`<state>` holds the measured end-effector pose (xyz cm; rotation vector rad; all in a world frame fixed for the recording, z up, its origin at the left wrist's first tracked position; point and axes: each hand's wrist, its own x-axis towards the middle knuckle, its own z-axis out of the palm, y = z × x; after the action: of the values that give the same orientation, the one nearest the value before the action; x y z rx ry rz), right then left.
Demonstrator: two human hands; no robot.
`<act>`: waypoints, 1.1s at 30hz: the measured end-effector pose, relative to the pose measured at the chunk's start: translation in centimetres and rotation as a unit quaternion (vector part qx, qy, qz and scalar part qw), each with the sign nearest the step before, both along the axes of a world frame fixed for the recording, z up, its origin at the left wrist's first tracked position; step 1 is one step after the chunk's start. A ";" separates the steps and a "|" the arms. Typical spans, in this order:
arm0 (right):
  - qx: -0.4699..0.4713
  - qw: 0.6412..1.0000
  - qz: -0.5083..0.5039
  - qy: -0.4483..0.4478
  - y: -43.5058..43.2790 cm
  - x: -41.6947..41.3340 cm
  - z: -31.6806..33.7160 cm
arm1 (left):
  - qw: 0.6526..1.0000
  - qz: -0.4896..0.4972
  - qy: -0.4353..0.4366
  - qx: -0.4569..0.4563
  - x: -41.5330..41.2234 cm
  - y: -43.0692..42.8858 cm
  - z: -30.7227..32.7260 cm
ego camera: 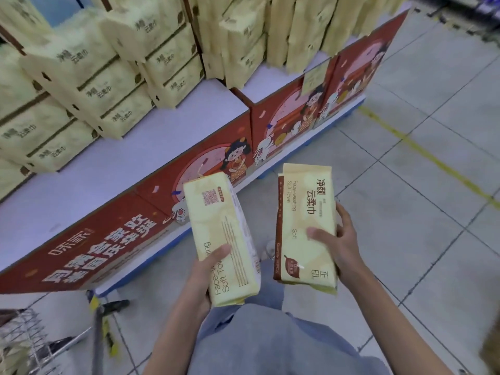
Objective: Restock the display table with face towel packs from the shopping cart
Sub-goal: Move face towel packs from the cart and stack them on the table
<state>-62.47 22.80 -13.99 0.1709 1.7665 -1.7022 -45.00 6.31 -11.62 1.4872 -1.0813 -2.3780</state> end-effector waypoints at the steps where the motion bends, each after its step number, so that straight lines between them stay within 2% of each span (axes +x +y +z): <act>1: -0.001 1.000 0.000 0.001 -0.2 -1.4 -0.1 | 1.000 0.004 0.000 0.009 -1.3 -0.2 -0.2; 9: -0.002 1.000 -0.026 0.004 -2.7 -13.1 0.3 | 0.998 -0.008 0.018 0.052 -15.4 -3.8 -0.2; 16: -0.002 0.998 -0.068 -0.010 -3.3 -21.0 0.1 | 0.997 -0.075 0.029 0.018 -27.6 -7.2 0.4; 21: 0.007 0.998 -0.063 -0.027 -3.5 -26.7 -1.2 | 0.997 -0.070 0.023 0.006 -34.3 -8.4 0.3; 27: 0.004 0.999 0.036 -0.013 -5.7 -36.5 -2.4 | 1.000 0.004 0.009 0.005 -40.4 -8.2 -0.3; 33: -0.002 0.974 0.219 0.057 -9.7 -46.1 0.7 | 0.986 0.166 0.001 0.019 -44.4 -6.1 0.6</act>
<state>-108.52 13.10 -13.32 -0.3052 1.7264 -1.4145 -89.45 0.19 -11.03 1.5375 -0.7230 -2.1764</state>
